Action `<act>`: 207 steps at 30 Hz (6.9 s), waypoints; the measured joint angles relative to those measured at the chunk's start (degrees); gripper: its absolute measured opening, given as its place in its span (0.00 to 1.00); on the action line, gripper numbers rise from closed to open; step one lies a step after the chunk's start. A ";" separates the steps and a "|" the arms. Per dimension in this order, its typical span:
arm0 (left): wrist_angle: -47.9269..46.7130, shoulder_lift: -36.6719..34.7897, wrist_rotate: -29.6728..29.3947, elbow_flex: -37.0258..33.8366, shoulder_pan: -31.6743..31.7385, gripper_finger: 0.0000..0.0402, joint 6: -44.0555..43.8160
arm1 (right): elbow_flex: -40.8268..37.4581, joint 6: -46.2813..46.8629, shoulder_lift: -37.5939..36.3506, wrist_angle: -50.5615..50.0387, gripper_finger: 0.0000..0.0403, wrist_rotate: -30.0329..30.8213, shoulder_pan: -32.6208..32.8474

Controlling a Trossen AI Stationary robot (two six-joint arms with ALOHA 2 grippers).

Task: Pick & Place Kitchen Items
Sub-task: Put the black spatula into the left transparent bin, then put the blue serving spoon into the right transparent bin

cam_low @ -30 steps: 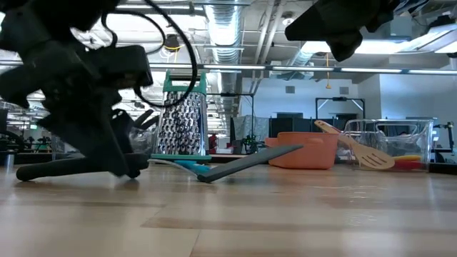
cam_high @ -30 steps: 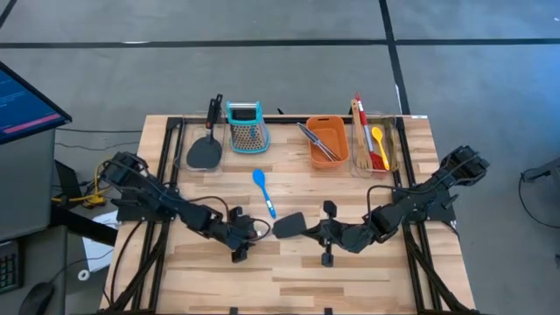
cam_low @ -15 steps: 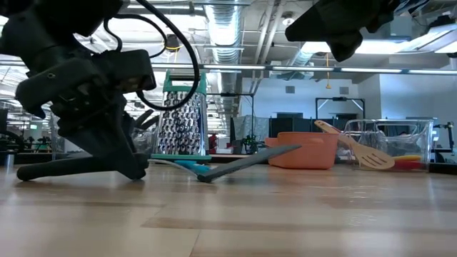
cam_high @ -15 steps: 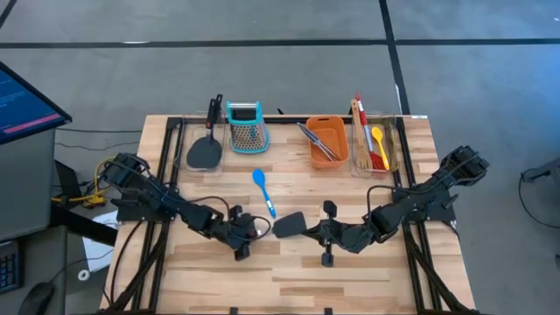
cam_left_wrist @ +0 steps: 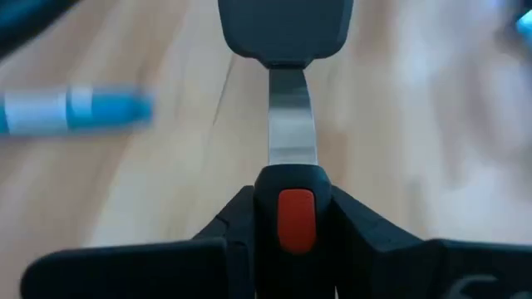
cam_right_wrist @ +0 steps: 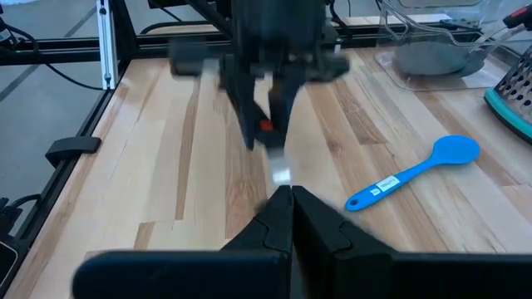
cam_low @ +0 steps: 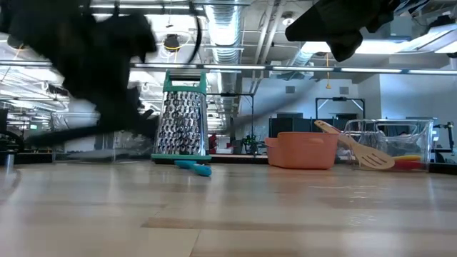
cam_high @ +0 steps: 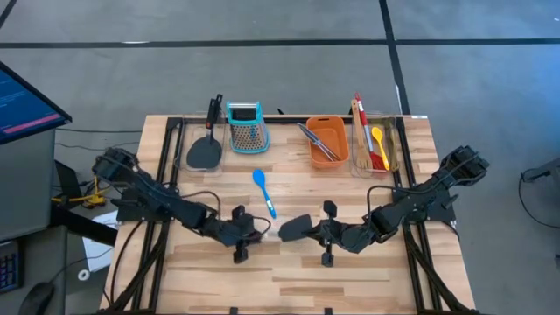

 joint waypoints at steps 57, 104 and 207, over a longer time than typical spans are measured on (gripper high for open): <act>5.97 -60.80 -25.58 -37.13 63.94 0.17 13.02 | 0.00 -0.44 0.00 0.00 0.00 -1.09 0.28; 39.24 -49.13 18.14 -34.64 37.96 0.00 23.64 | 0.00 -0.44 0.00 0.02 0.00 -1.09 -1.80; 25.11 -43.83 15.35 -22.95 7.82 0.00 33.65 | 55.80 18.77 48.83 -47.12 0.12 -20.47 -31.87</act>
